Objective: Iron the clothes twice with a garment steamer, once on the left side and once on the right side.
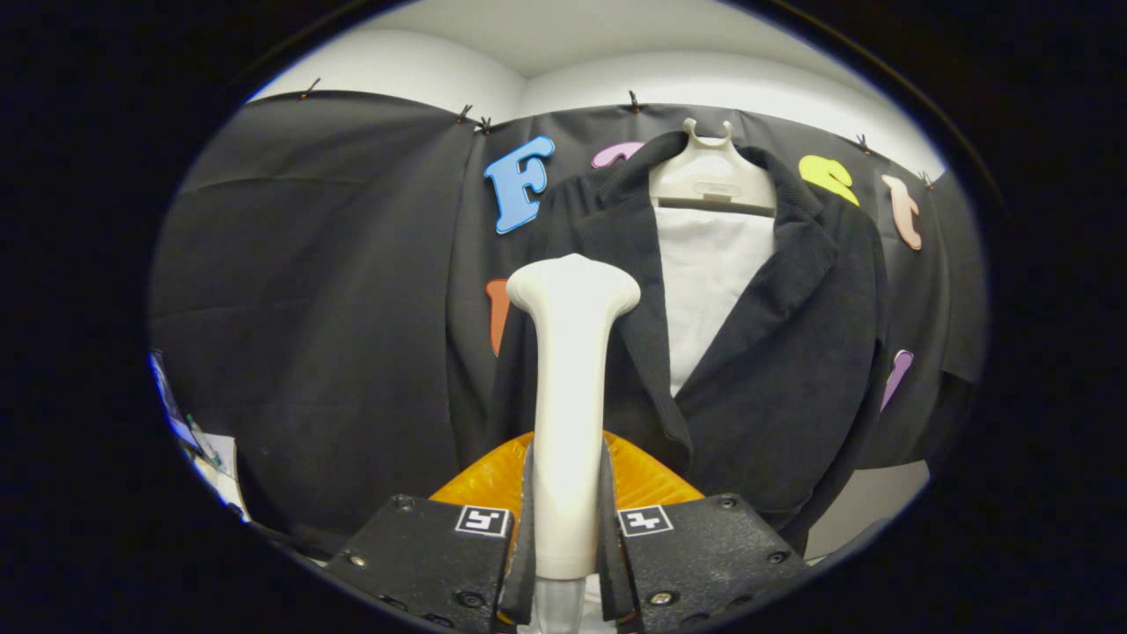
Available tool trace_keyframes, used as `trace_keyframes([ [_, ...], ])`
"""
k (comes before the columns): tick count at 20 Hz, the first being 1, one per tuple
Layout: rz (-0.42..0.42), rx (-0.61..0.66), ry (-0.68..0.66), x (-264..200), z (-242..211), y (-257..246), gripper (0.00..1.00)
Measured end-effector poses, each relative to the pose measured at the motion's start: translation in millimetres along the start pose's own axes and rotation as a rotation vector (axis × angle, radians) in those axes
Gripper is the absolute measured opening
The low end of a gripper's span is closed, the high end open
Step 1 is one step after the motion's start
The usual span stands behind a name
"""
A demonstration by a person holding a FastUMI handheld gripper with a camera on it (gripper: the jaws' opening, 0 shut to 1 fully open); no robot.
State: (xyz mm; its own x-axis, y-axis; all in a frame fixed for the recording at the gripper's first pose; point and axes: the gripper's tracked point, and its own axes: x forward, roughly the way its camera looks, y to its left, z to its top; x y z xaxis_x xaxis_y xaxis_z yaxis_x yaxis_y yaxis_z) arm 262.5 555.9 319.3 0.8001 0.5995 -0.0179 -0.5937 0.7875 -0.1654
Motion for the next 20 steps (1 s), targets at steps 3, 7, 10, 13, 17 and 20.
trace_keyframes([
  [3, 0.001, -0.006, 0.016, 5, -8, 0, 0.32],
  [7, -0.003, -0.008, 0.041, 9, -23, 1, 0.32],
  [10, 0.0, -0.009, 0.062, 12, -35, 1, 0.32],
  [13, 0.005, -0.004, 0.087, 12, -48, 2, 0.32],
  [17, 0.01, 0.001, 0.119, 13, -66, 4, 0.32],
  [20, 0.006, 0.018, 0.15, 11, -85, 4, 0.32],
])
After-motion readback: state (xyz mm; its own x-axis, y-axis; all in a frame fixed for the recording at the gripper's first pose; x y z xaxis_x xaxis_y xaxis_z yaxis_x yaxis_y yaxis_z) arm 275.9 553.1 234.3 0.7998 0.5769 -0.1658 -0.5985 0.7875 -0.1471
